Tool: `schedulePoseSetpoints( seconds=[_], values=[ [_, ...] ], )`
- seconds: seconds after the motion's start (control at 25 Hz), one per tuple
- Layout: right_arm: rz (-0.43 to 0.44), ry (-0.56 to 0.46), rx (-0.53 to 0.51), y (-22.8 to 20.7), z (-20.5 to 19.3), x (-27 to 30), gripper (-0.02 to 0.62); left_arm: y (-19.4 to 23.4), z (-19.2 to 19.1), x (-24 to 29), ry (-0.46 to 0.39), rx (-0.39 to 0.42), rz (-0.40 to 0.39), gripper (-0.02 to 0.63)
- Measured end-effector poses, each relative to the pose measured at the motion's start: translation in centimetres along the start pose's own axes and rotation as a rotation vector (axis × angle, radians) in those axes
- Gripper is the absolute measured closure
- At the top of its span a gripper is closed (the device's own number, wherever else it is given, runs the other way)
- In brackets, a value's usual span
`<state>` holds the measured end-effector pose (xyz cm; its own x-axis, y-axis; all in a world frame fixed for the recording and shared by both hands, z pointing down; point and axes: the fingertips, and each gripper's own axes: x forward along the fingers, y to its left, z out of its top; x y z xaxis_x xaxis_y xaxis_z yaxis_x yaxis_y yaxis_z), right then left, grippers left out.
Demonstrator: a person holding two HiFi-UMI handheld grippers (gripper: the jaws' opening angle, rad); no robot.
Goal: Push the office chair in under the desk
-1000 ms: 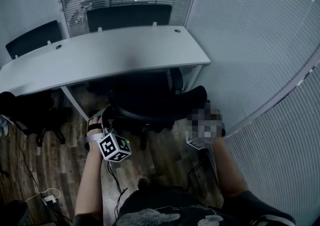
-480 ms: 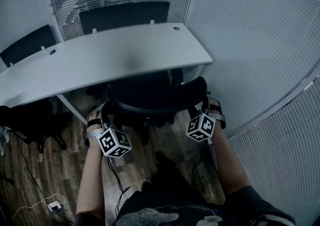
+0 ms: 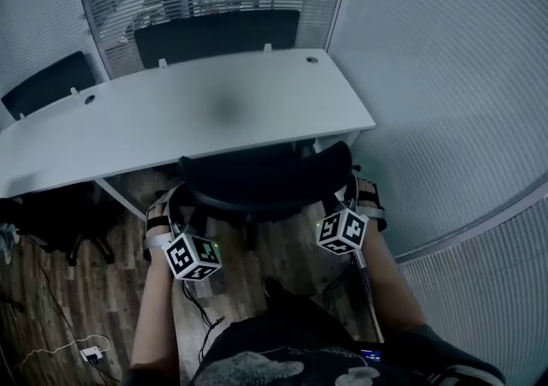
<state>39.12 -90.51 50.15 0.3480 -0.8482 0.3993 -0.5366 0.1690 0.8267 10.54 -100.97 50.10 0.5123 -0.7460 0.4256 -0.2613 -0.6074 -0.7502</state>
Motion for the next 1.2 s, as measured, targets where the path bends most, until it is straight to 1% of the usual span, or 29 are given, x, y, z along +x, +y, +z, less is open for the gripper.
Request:
schedulePoseSetpoints(
  seconds=[0.28,0.56,0.8,0.96,1.08,1.2],
  values=[
    [0.009,-0.038,-0.017,-2.4,0.6,3.4,0.321,1.8,1.1,2.7,0.027,-0.018,0.009,0.322],
    [-0.004,-0.07,-0.023,-3.7,0.1,5.5,0.321,2.1,2.0,4.5,0.044,-0.024,0.021,0.322],
    [-0.018,-0.093,-0.027,-3.9,0.1,6.3,0.321,2.2,2.1,5.0,0.046,-0.027,0.033,0.322],
    [-0.05,-0.105,-0.034,-3.9,0.0,6.1,0.321,2.1,2.1,4.9,0.044,-0.031,0.049,0.321],
    [-0.06,-0.097,-0.033,-4.0,0.0,6.2,0.321,2.0,2.2,5.0,0.053,-0.036,0.048,0.321],
    [-0.053,-0.084,-0.035,-4.0,-0.3,6.2,0.321,1.9,2.3,5.0,0.056,-0.019,0.051,0.321]
  ],
)
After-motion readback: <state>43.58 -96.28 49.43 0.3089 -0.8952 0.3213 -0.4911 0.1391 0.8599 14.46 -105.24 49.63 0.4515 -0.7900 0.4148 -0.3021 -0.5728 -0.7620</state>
